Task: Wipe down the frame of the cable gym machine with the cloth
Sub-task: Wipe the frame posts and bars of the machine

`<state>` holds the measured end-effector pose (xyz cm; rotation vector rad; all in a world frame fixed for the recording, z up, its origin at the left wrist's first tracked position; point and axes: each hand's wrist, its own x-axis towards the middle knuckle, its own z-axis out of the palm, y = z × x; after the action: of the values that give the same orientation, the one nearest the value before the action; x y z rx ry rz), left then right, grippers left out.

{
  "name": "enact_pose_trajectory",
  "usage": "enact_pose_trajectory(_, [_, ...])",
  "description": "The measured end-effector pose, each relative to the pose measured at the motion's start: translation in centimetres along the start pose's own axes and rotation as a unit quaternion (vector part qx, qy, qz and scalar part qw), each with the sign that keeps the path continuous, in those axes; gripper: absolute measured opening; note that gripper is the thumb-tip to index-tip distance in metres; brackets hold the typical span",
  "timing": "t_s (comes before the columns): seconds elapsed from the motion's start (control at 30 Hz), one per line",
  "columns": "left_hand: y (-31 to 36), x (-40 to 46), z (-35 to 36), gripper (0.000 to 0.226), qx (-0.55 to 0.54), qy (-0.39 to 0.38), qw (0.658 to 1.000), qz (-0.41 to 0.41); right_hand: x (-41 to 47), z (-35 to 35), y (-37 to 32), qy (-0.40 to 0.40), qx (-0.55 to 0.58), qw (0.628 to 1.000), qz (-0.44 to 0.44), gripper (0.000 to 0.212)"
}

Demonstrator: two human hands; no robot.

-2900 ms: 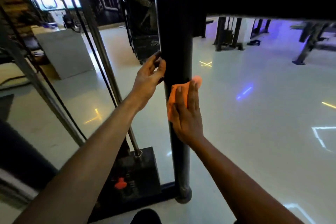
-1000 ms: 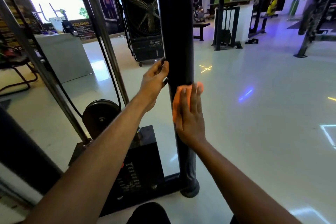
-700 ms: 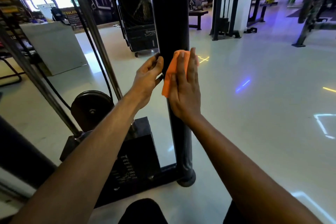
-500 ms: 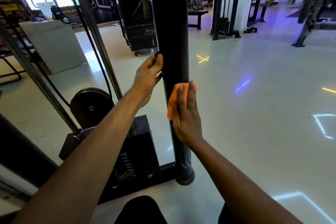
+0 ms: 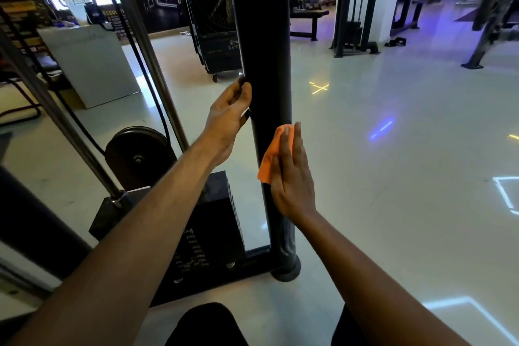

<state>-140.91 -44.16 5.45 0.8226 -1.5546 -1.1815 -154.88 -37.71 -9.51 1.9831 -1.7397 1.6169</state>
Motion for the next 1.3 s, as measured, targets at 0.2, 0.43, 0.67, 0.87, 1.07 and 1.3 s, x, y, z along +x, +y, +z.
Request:
enact_pose_trajectory(0.2, [-2.2,-0.1,-0.3,0.047,0.01,-0.004,1.0,-0.009,5.5,0.5,-2.0,0.068,0.023,0.997,-0.029,0.083])
enact_pose_trajectory(0.43, [-7.0,-1.8,0.0,0.068,0.022,-0.021,0.999,-0.023,-4.5,5.2,5.1,0.021,-0.073,0.996,-0.056,0.106])
enact_pose_trajectory(0.67, [-9.3,-2.5,-0.1,0.06,0.013,-0.002,1.0,-0.01,0.0,5.4,2.9,0.106,-0.039,0.99,-0.087,0.084])
enact_pose_trajectory(0.87, [-11.1,-3.3,0.6,0.062,-0.013,0.012,1.0,-0.004,-7.3,7.5,8.1,0.046,-0.067,0.993,-0.089,0.099])
enact_pose_trajectory(1.07, [-13.8,-4.6,0.9,0.046,-0.002,0.023,1.0,-0.02,-6.6,7.3,6.5,0.06,-0.022,0.996,-0.066,0.081])
enact_pose_trajectory(1.3, [-14.5,-5.2,1.4,0.039,-0.009,0.035,0.999,-0.029,-11.6,9.2,10.3,0.013,-0.059,0.996,-0.064,0.09])
